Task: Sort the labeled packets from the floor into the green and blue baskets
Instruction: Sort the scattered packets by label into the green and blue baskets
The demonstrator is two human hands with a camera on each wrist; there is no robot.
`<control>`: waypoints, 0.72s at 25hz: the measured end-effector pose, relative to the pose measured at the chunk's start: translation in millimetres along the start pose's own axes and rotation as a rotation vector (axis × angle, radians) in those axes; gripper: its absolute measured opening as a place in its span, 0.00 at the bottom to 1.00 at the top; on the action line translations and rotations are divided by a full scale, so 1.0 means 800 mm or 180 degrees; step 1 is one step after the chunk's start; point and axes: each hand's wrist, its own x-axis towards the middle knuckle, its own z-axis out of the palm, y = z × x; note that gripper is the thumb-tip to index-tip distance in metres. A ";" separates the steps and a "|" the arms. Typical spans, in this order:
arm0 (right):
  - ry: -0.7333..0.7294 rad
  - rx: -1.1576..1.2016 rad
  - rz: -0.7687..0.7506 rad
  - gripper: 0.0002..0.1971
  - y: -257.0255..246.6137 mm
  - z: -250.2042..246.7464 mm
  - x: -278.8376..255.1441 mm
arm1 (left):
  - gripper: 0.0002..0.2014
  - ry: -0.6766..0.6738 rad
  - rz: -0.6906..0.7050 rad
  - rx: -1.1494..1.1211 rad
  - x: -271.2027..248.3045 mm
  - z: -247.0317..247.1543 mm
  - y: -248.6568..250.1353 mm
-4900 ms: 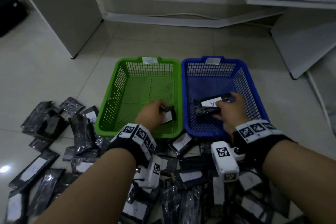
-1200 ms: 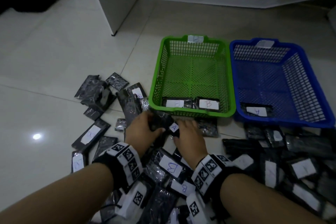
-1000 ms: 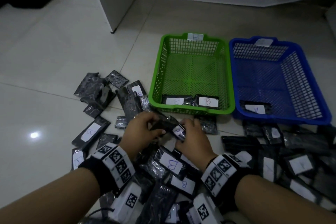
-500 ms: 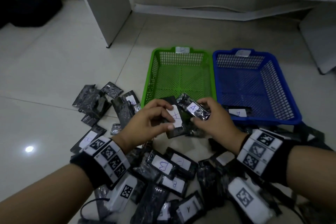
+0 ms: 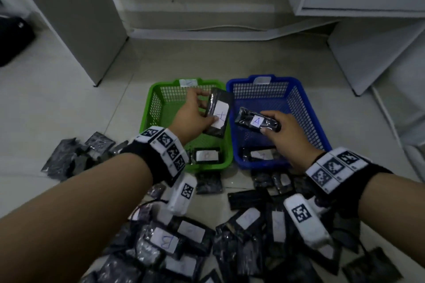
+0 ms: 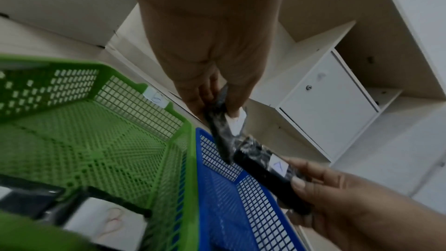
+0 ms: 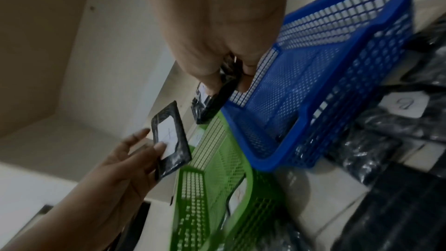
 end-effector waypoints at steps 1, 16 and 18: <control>0.0075 0.0057 0.0132 0.17 0.017 -0.014 0.008 | 0.24 0.0017 0.0002 0.0067 0.014 0.023 0.002; -0.0899 -0.2095 0.0409 0.13 0.145 -0.062 0.043 | 0.18 -0.0910 -0.0328 0.2713 0.098 0.241 -0.057; -0.1179 -0.2350 0.0323 0.15 0.142 -0.062 0.040 | 0.22 -0.1087 -0.0267 0.3144 0.089 0.241 -0.058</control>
